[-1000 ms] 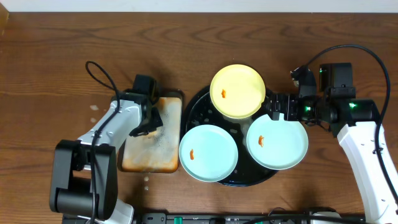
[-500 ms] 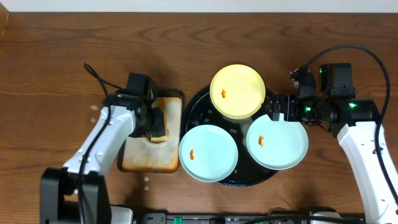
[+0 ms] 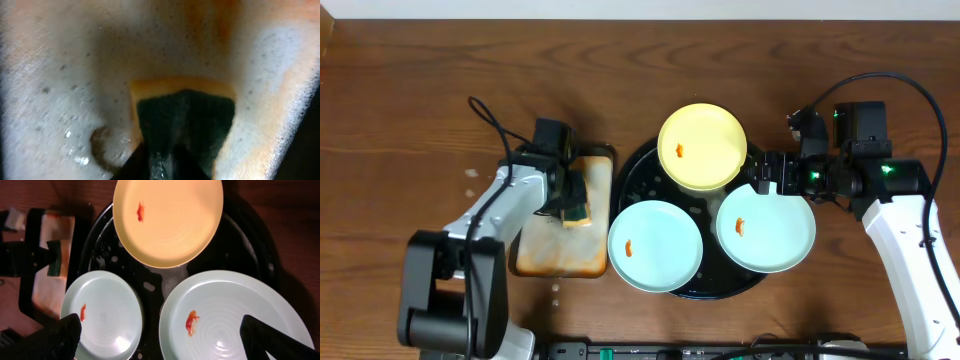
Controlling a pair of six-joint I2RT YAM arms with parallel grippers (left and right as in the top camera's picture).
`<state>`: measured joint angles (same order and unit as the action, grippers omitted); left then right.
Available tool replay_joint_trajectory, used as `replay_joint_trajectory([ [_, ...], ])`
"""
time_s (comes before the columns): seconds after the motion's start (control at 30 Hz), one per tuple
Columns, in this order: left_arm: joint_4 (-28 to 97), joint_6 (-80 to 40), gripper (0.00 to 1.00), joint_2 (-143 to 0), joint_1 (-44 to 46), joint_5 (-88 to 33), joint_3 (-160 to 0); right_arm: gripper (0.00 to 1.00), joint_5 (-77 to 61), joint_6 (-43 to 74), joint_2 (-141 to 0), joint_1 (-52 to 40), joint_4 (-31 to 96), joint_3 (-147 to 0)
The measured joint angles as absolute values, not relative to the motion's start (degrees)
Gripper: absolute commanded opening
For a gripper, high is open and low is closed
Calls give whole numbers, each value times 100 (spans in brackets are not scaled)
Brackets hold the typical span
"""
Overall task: Clean dirty plates on tray and stack at the side
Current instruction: 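Scrub the metal tray with the sponge held in the left gripper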
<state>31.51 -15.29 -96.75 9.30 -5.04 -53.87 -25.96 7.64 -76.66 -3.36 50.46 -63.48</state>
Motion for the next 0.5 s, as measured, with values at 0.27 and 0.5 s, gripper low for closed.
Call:
replay_joint_trajectory([
  [0.27, 3164, -1466, 8, -9874, 980, -497, -5419, 99, -2596, 764, -7666, -336, 5035, -6348],
  [0.5, 4042, -1380, 32, -9837, 982, -495, -5808, 99, -2596, 764, -7666, -336, 5033, -6348],
])
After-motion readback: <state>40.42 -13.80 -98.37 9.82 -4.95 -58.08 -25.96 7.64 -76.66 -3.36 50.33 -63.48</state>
